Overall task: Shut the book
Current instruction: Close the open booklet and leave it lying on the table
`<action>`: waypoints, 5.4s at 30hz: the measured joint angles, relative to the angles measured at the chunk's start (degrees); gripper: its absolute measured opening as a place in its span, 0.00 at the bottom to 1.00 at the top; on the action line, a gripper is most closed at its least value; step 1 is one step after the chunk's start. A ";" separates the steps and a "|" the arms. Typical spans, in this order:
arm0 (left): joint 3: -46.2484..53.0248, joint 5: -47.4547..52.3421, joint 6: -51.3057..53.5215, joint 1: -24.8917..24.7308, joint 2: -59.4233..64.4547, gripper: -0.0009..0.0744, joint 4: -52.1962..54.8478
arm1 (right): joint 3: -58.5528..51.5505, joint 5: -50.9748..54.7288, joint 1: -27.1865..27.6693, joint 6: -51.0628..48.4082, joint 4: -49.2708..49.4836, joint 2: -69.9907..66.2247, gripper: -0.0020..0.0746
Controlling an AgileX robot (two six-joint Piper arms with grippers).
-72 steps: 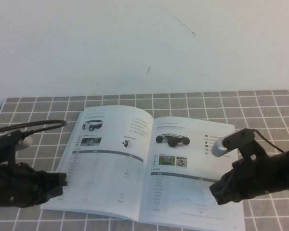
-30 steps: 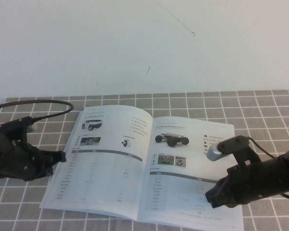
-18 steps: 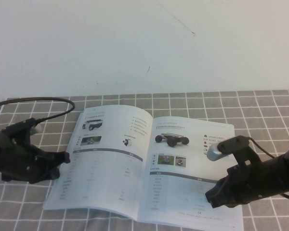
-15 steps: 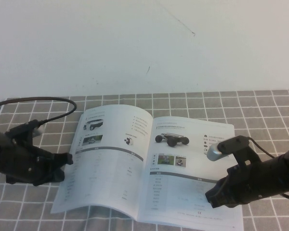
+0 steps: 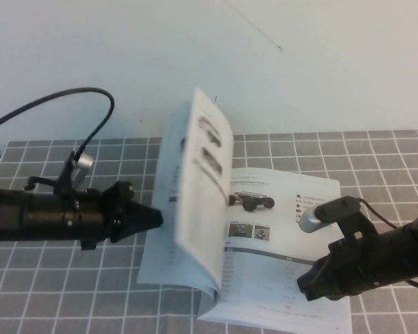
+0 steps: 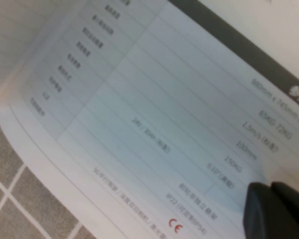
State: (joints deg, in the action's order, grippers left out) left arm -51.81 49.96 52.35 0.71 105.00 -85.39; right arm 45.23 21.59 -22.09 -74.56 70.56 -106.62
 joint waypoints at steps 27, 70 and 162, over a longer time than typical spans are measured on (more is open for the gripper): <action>-3.06 16.10 3.01 -15.63 -3.64 0.01 -11.48 | 1.19 -1.13 -0.10 9.55 -13.36 28.51 0.02; -34.98 18.71 -4.69 -23.97 -15.66 0.04 8.02 | 6.98 1.37 -0.10 6.08 -19.33 31.38 0.02; 52.39 -30.12 -45.83 -2.37 -105.89 0.01 78.69 | -35.41 10.87 1.80 67.29 -71.69 100.43 0.02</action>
State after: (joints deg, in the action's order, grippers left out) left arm 0.58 19.84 6.53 -1.66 -0.89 -6.71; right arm 9.82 32.46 -20.29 -7.27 -1.13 -6.20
